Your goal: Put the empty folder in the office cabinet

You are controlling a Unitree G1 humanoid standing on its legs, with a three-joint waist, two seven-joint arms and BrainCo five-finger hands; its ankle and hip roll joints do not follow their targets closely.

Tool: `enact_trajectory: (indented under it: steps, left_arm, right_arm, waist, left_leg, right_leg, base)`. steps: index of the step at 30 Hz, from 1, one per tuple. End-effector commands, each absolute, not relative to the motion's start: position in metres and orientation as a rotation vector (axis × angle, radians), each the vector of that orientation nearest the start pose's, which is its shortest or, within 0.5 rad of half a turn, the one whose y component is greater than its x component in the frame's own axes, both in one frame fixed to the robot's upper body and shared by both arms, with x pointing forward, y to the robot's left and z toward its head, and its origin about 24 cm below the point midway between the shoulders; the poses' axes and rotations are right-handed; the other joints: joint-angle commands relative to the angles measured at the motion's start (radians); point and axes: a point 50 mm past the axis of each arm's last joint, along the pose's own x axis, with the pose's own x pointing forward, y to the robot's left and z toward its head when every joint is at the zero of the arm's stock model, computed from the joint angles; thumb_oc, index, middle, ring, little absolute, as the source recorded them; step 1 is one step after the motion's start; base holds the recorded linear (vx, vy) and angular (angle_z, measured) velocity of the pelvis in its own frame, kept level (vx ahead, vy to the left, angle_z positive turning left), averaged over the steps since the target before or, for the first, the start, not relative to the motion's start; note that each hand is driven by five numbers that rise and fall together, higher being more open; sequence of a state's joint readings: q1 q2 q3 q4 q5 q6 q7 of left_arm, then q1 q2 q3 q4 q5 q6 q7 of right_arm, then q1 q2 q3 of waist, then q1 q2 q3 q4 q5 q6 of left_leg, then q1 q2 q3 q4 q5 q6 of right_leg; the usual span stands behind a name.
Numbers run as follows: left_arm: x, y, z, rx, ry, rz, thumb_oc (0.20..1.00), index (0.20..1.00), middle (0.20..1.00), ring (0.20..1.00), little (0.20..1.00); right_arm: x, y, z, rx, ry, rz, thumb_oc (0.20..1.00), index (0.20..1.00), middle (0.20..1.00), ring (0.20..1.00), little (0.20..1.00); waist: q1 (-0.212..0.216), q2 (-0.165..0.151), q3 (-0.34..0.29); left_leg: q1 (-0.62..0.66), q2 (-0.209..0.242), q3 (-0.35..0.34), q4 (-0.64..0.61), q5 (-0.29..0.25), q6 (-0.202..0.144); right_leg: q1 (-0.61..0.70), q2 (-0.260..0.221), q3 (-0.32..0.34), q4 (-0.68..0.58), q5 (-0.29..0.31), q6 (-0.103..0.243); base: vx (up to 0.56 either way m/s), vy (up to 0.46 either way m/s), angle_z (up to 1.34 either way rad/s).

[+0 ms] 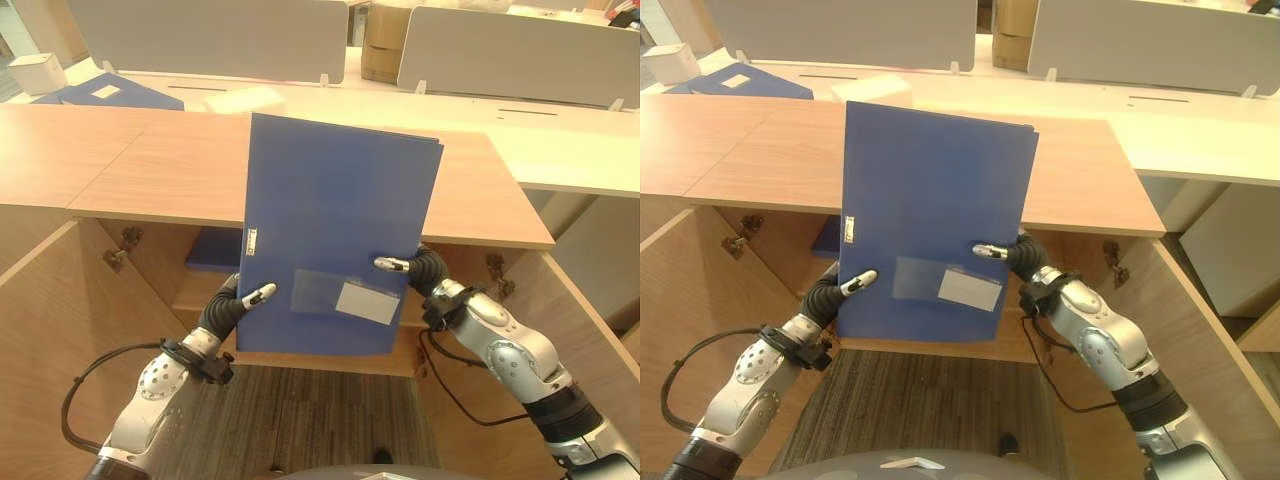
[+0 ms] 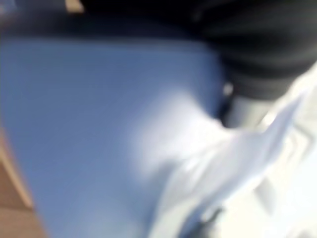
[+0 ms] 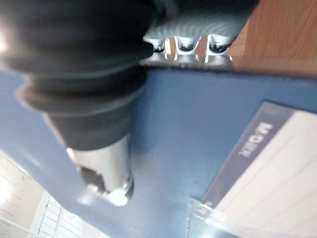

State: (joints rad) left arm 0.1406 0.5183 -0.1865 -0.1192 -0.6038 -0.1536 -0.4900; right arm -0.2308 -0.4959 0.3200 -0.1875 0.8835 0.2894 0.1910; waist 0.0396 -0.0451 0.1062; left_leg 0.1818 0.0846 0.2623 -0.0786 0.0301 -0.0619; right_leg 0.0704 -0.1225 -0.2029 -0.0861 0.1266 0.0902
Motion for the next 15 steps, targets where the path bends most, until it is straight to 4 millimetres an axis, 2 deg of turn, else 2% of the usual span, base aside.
enact_trajectory:
  steps: [1,4,5,6,15]
  left_arm:
    - [0.234,0.166,0.097,-0.048,-0.262,-0.718,0.2,0.2,0.2,0.2,0.2]
    - [0.235,0.17,0.097,-0.061,-0.271,-0.66,0.2,0.2,0.2,0.2,0.2]
    - [0.236,0.171,0.097,-0.064,-0.272,-0.633,0.395,0.395,0.395,0.395,0.395]
    - [0.236,0.174,0.098,-0.068,-0.279,-0.588,1.0,1.0,1.0,1.0,1.0]
    - [0.232,0.192,0.11,-0.03,-0.431,-0.37,1.0,1.0,1.0,1.0,1.0]
  right_arm:
    - [0.285,-0.112,0.149,0.233,-0.123,0.717,0.2,0.2,0.2,0.2,0.2]
    - [0.286,-0.116,0.154,0.171,-0.18,0.681,0.2,0.2,0.2,0.2,0.2]
    - [0.287,-0.118,0.156,0.158,-0.196,0.663,0.2,0.2,0.2,0.2,0.2]
    - [0.288,-0.121,0.157,0.152,-0.21,0.636,0.2,0.2,0.2,0.2,0.2]
    - [0.283,-0.136,0.155,0.046,-0.315,0.574,0.2,0.2,0.2,0.2,0.2]
  waist:
    - [0.012,0.004,-0.01]
    - [0.012,0.006,-0.01]
    - [0.012,0.006,-0.009]
    - [0.014,0.006,-0.009]
    - [0.024,-0.001,-0.002]
  left_leg:
    - [-0.005,0.036,-0.025,-0.009,-0.015,0.01]
    - [-0.004,0.036,-0.026,-0.009,-0.015,0.009]
    - [-0.004,0.036,-0.027,-0.009,-0.016,0.01]
    - [-0.005,0.035,-0.03,-0.009,-0.016,0.01]
    - [-0.007,0.032,-0.04,-0.009,-0.02,0.014]
  right_leg:
    - [0.037,-0.065,-0.014,-0.001,-0.012,0.079]
    - [0.037,-0.066,-0.013,-0.001,-0.013,0.079]
    - [0.038,-0.066,-0.014,-0.001,-0.013,0.078]
    - [0.038,-0.066,-0.015,-0.001,-0.014,0.078]
    - [0.041,-0.069,-0.019,-0.001,-0.014,0.078]
  base:
    - [0.0,0.0,0.0]
    - [0.0,0.0,0.0]
    - [0.0,0.0,0.0]
    - [0.0,0.0,0.0]
    - [0.0,0.0,0.0]
